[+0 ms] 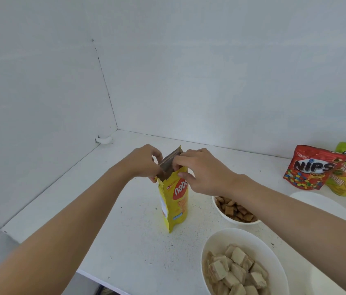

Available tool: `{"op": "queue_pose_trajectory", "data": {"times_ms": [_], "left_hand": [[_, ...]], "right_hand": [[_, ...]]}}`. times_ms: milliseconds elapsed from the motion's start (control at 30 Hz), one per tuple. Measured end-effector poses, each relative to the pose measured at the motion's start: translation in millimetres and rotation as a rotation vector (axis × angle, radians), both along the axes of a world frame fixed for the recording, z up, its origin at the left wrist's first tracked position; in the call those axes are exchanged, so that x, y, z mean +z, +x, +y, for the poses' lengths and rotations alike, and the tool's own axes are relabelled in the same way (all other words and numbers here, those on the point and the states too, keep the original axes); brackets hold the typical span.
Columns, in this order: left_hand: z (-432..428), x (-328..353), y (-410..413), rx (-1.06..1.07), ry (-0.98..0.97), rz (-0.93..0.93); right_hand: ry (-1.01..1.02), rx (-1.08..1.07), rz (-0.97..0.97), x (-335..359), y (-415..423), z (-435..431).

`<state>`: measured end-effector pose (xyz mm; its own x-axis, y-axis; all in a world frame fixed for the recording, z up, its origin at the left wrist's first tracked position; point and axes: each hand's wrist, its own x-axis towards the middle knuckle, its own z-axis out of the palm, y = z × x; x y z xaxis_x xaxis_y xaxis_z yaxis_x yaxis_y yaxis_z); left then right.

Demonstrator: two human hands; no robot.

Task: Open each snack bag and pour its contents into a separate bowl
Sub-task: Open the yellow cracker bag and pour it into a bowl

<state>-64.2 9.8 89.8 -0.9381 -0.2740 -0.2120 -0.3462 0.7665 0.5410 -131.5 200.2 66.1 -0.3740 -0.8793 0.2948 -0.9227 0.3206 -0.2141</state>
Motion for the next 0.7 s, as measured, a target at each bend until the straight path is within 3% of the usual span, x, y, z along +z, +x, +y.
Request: {"op": "queue_pose_trajectory", "data": {"times_ms": [267, 700], "left_hand": [[-33.0, 2.5, -4.9, 0.208, 0.111, 0.15], [-30.1, -9.1, -3.2, 0.049, 0.198, 0.159]], "right_hand": [[0.091, -0.009, 0.048, 1.0, -25.8, 14.2], [-0.021, -0.067, 0.093, -15.2, -30.0, 0.1]]}}
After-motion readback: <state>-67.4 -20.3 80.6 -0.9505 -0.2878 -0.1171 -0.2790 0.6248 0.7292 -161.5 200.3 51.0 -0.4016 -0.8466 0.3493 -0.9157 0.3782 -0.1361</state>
